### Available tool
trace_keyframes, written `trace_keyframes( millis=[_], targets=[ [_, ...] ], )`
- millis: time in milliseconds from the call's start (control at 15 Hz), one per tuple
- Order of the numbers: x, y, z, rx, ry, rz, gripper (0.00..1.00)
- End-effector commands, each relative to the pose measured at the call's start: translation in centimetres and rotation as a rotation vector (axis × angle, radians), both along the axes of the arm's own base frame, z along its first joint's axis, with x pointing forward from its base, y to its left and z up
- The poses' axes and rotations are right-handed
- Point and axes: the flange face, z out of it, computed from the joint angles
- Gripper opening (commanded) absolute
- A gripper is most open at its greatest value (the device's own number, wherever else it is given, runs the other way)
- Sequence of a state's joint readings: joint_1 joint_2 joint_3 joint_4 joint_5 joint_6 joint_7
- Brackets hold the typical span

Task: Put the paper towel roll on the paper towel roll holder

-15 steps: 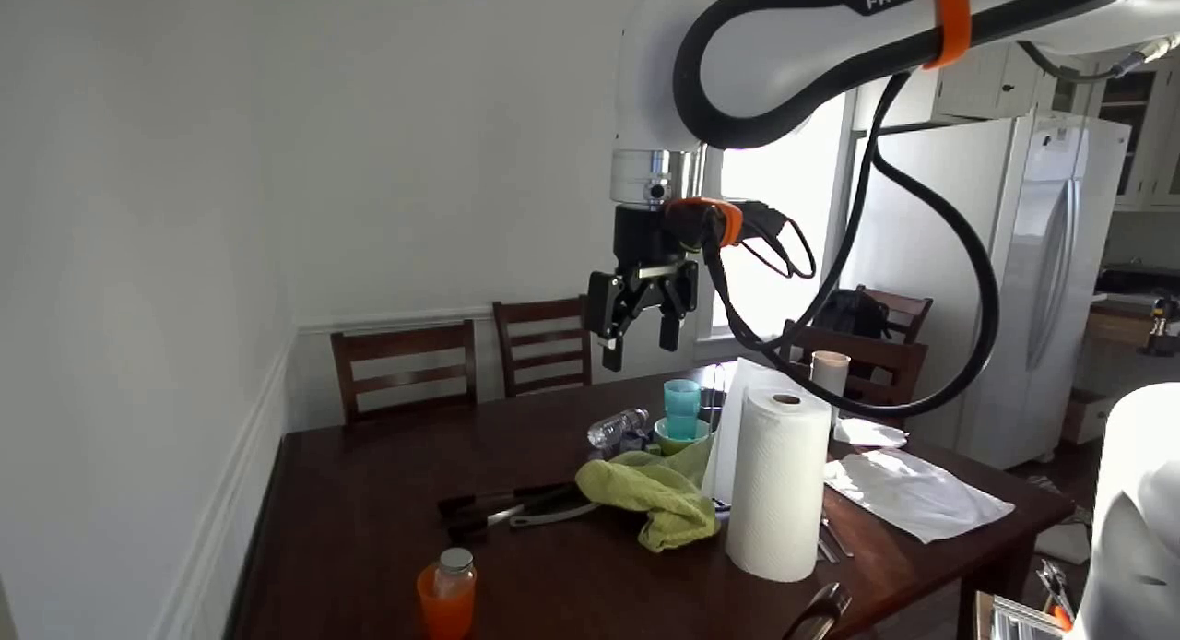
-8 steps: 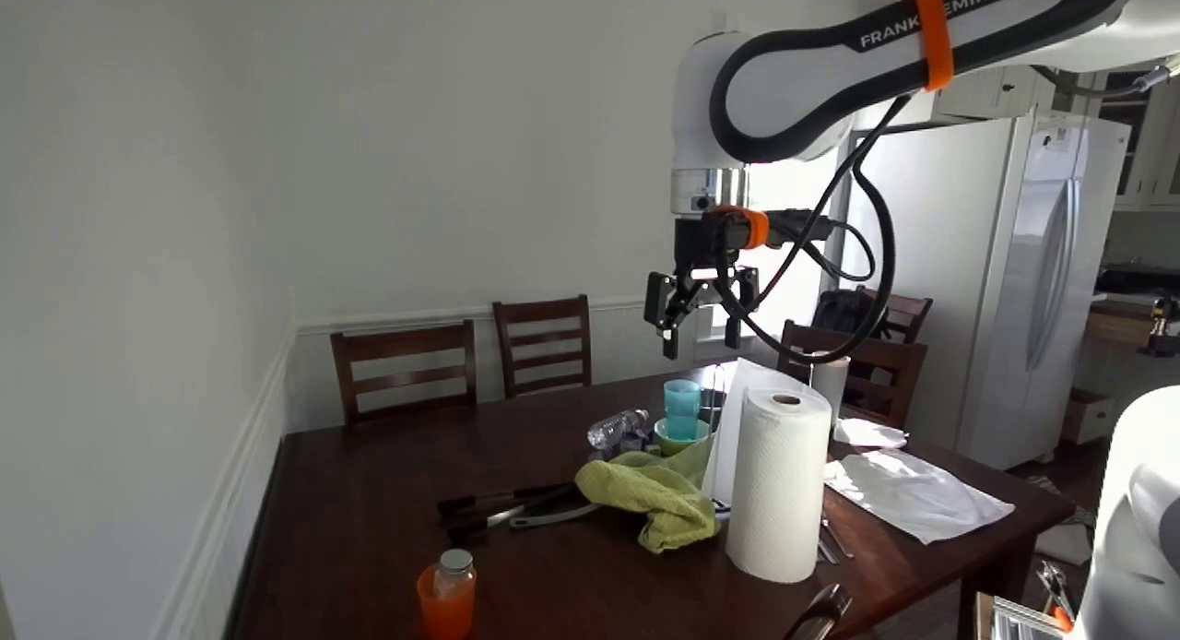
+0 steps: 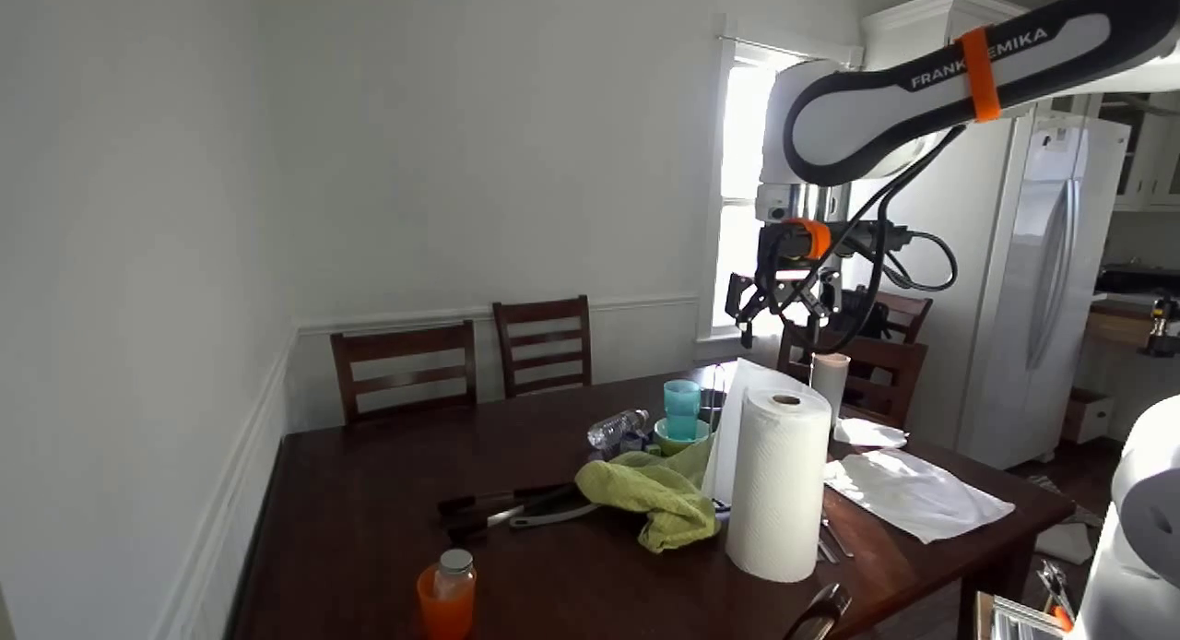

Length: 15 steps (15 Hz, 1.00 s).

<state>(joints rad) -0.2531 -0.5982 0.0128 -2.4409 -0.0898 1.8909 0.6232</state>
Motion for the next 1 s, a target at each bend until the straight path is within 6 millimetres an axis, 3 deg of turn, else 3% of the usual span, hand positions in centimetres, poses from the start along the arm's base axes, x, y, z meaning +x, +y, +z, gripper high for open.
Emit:
trace_keyframes(
  millis=[0, 333, 400, 800, 933],
  targets=[
    [-3.0, -2.6, -1.1, -0.033, -0.046, -0.028, 1.0],
    [-6.1, -6.0, -2.6, -0.023, -0.069, -0.084, 1.0],
    [-4.4, -5.2, -2.5, -0.006, -0.034, -0.075, 1.0],
    [-5.4, -6.0, -2.6, -0.003, -0.05, -0.091, 1.0],
    [-5.6, -7.1, -3.2, 0.004, -0.066, -0.085, 1.0]
  ],
)
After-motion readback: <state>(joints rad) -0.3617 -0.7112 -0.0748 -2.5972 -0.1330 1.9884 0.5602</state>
